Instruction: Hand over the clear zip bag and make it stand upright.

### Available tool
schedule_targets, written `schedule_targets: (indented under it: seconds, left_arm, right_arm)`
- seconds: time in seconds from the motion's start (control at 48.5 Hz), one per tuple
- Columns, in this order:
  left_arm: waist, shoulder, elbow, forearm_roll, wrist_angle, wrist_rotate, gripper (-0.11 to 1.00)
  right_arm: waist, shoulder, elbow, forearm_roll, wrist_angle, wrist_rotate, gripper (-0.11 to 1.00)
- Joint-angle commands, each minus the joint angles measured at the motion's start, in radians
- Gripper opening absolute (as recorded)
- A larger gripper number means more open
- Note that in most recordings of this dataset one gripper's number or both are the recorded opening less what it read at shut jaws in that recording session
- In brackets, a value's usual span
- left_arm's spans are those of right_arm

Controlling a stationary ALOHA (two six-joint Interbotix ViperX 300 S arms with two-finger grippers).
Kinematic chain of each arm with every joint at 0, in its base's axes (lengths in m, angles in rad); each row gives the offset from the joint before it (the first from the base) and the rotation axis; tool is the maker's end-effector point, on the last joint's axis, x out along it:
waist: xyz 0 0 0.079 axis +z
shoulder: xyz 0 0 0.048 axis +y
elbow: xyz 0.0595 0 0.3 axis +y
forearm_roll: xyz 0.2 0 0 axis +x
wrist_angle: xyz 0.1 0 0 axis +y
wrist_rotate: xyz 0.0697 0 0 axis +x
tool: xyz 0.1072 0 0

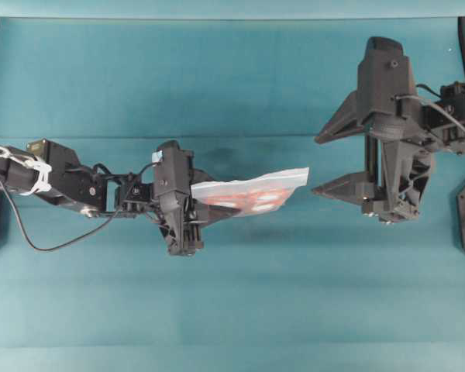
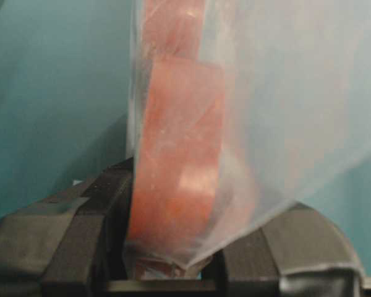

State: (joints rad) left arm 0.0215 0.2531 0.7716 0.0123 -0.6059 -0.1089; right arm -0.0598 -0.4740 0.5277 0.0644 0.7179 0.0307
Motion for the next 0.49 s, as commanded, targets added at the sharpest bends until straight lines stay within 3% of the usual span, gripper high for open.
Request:
schedule_targets:
  seconds: [0.0, 0.474]
  left_arm:
    - [-0.008, -0.009, -0.006, 0.002, 0.003, -0.002, 0.25]
    - [-0.012, -0.009, -0.008, 0.002, 0.003, 0.000, 0.25]
  right_arm:
    - [0.003, -0.014, -0.008, -0.002, -0.002, 0.003, 0.91]
    - [0.011, -0.014, -0.005, 0.000, 0.002, 0.005, 0.91]
